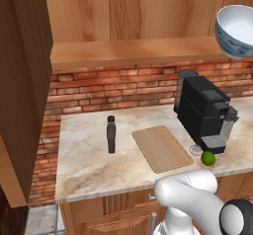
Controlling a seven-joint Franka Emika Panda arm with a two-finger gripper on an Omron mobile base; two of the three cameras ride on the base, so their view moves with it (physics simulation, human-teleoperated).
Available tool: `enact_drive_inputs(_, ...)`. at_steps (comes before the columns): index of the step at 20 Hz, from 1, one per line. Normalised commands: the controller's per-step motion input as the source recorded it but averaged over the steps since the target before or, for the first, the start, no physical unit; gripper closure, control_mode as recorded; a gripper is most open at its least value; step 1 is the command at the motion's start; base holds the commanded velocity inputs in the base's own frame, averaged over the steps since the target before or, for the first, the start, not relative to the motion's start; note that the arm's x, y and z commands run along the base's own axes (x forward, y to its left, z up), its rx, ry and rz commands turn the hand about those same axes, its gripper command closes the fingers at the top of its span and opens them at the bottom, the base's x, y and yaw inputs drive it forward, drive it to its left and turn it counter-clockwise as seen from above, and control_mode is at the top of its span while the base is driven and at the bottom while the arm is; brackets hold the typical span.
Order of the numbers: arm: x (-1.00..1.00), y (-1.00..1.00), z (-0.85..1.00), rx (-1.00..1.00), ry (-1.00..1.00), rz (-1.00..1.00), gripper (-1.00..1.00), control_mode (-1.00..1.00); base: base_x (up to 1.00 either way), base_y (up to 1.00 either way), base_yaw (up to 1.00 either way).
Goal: Open the cabinet. Place the bowl and condiment on the counter. Then place the lime and garlic on the cutting board.
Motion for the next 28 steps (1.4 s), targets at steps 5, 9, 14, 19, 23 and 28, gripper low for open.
enact_drive_inputs(5,-0.76,0.0,0.0,0.0,0.0,-0.07,1.0,-1.0,0.0,0.0,0.0)
enact_drive_inputs(9,-0.68,-0.03,-0.03,0.0,0.01,-0.09,1.0,-1.0,0.0,0.0,0.0)
enact_drive_inputs(14,-0.57,-0.06,-0.09,0.0,0.02,-0.08,1.0,-1.0,0.0,0.0,0.0)
enact_drive_inputs(19,-0.32,-0.08,-0.14,0.01,0.01,-0.07,1.0,-1.0,0.0,0.0,0.0)
enact_drive_inputs(23,-0.21,-0.15,-0.14,0.02,0.0,-0.05,1.0,-1.0,0.0,0.0,0.0)
enact_drive_inputs(28,-0.05,-0.16,-0.15,0.02,0.04,-0.04,1.0,-1.0,0.0,0.0,0.0)
